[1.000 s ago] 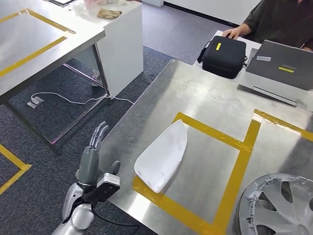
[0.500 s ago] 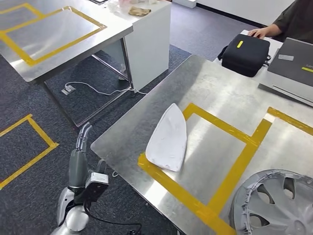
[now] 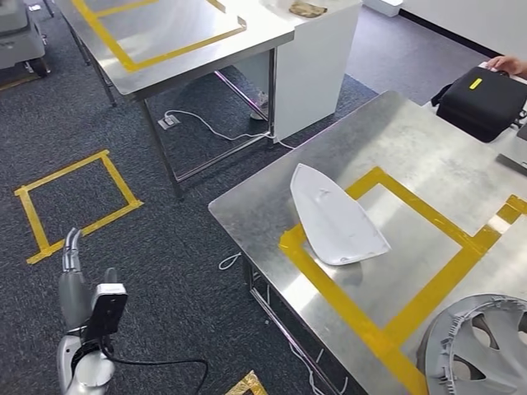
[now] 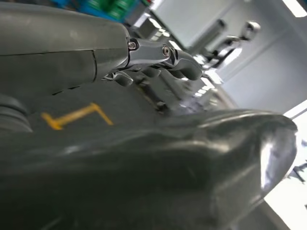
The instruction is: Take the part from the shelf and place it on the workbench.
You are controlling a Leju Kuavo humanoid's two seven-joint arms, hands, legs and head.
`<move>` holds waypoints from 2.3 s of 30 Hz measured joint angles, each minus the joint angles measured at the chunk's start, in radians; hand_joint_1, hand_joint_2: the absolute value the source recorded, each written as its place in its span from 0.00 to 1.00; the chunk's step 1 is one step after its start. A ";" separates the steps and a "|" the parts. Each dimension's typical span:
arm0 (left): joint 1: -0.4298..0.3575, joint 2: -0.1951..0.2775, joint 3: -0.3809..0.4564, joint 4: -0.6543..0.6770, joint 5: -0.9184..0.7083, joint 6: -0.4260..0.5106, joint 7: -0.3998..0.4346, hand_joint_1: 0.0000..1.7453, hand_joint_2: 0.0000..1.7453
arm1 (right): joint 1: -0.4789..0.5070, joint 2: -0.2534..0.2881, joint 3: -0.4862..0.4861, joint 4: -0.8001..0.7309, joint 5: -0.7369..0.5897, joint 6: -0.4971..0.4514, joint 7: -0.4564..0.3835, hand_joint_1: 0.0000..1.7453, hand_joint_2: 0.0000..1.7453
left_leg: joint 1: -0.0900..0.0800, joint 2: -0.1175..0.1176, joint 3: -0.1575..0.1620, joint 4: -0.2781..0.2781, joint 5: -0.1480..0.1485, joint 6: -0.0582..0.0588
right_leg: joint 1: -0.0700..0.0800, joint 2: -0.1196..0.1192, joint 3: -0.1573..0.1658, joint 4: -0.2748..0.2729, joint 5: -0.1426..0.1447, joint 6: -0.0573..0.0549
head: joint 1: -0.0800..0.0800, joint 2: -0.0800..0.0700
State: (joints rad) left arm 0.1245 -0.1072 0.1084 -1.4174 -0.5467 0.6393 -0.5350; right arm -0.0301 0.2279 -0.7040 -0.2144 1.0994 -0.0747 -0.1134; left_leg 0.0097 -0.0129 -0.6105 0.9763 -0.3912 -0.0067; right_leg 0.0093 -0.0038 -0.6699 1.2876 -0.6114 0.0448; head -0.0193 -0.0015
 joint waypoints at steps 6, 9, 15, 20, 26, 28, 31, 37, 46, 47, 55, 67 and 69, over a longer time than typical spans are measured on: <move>-0.094 0.043 0.408 0.464 0.112 -0.094 -0.081 0.00 0.00 | 0.005 0.011 -0.001 0.003 0.014 0.000 -0.008 0.00 0.00 | 0.018 -0.070 -0.074 0.005 0.074 -0.051 | -0.034 0.109 0.199 -0.255 0.062 0.037 | 0.006 0.000; -0.111 0.072 0.578 0.694 0.152 -0.144 -0.065 0.00 0.00 | 0.010 0.014 -0.002 0.004 0.020 0.001 -0.011 0.00 0.00 | 0.015 -0.083 -0.088 0.000 0.112 -0.057 | -0.032 0.089 0.191 -0.261 0.063 0.007 | -0.007 0.000; -0.149 0.074 0.730 0.958 0.119 -0.154 0.202 0.00 0.00 | 0.012 0.013 -0.005 0.004 0.035 -0.002 -0.012 0.00 0.00 | -0.009 0.001 -0.172 0.306 -0.102 -0.031 | 0.005 -0.016 0.132 -0.265 0.113 -0.053 | -0.045 0.000; -0.147 0.052 0.746 1.073 0.035 -0.175 0.429 0.00 0.00 | 0.011 0.015 -0.008 0.004 0.045 -0.002 -0.013 0.00 0.00 | -0.082 0.065 0.026 0.151 -0.047 0.036 | 0.029 -0.086 0.093 -0.265 0.143 -0.076 | -0.046 0.000; -0.156 0.032 0.747 1.125 0.018 -0.189 0.441 0.00 0.00 | 0.003 0.016 -0.010 0.004 0.048 -0.002 -0.015 0.00 0.00 | -0.078 0.032 0.122 -0.029 -0.064 0.005 | 0.038 -0.082 0.061 -0.227 0.128 -0.095 | -0.049 0.000; -0.158 0.026 0.747 1.131 0.014 -0.197 0.428 0.00 0.00 | 0.005 0.014 -0.011 0.005 0.049 -0.002 -0.016 0.00 0.00 | -0.069 -0.002 0.118 -0.056 -0.065 0.029 | 0.032 -0.013 0.001 -0.112 0.069 -0.074 | -0.047 0.000; -0.156 0.022 0.747 1.139 0.006 -0.215 0.404 0.00 0.00 | 0.012 0.010 -0.013 0.005 0.050 0.000 -0.016 0.00 0.00 | -0.052 -0.032 0.097 -0.046 -0.049 0.025 | 0.015 0.009 -0.029 0.002 0.035 -0.041 | -0.043 0.000; -0.159 0.023 0.744 1.151 -0.016 -0.242 0.382 0.00 0.00 | 0.008 0.008 -0.014 0.005 0.051 0.005 -0.022 0.00 0.00 | -0.024 -0.094 0.057 -0.008 -0.036 -0.010 | -0.016 0.082 0.137 -0.261 0.115 -0.008 | -0.037 0.000; -0.157 -0.002 0.731 1.163 -0.054 -0.273 0.343 0.00 0.00 | 0.018 0.004 -0.017 0.005 0.051 0.006 -0.026 0.00 0.00 | -0.019 0.001 -0.098 0.297 -0.185 -0.034 | -0.008 -0.040 0.105 -0.261 0.143 -0.058 | -0.052 0.000; -0.155 -0.003 0.731 1.163 -0.053 -0.272 0.341 0.00 0.00 | 0.018 0.003 -0.017 0.005 0.051 0.006 -0.026 0.00 0.00 | -0.019 0.003 -0.085 0.284 -0.170 -0.033 | -0.008 -0.054 0.103 -0.261 0.144 -0.058 | -0.052 0.000; -0.154 -0.008 0.729 1.164 -0.057 -0.262 0.321 0.00 0.00 | 0.014 0.003 -0.018 0.005 0.051 0.006 -0.028 0.00 0.00 | -0.030 0.068 0.079 -0.007 -0.065 -0.008 | -0.002 -0.132 0.106 -0.254 0.141 -0.026 | -0.049 0.000; -0.155 -0.016 0.726 1.165 -0.073 -0.258 0.301 0.00 0.00 | 0.015 0.003 -0.025 0.005 0.050 0.006 -0.031 0.00 0.00 | -0.030 -0.100 0.070 -0.009 -0.064 0.004 | -0.009 0.076 0.117 -0.265 0.128 -0.033 | -0.036 0.000; -0.152 -0.016 0.723 1.165 -0.081 -0.256 0.298 0.00 0.00 | 0.015 0.002 -0.025 0.005 0.050 0.006 -0.031 0.00 0.00 | -0.026 -0.118 0.068 -0.011 -0.073 -0.006 | -0.006 0.065 0.128 -0.278 0.114 -0.040 | -0.036 0.000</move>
State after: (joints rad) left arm -0.0280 -0.1231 0.8317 -0.2525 -0.6281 0.3836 -0.2374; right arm -0.0155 0.2304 -0.7292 -0.2090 1.1494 -0.0683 -0.1447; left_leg -0.0165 -0.1308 -0.5428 0.9656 -0.4643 -0.0129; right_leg 0.0031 0.0609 -0.5416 1.0099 -0.4977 0.0045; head -0.0553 -0.0015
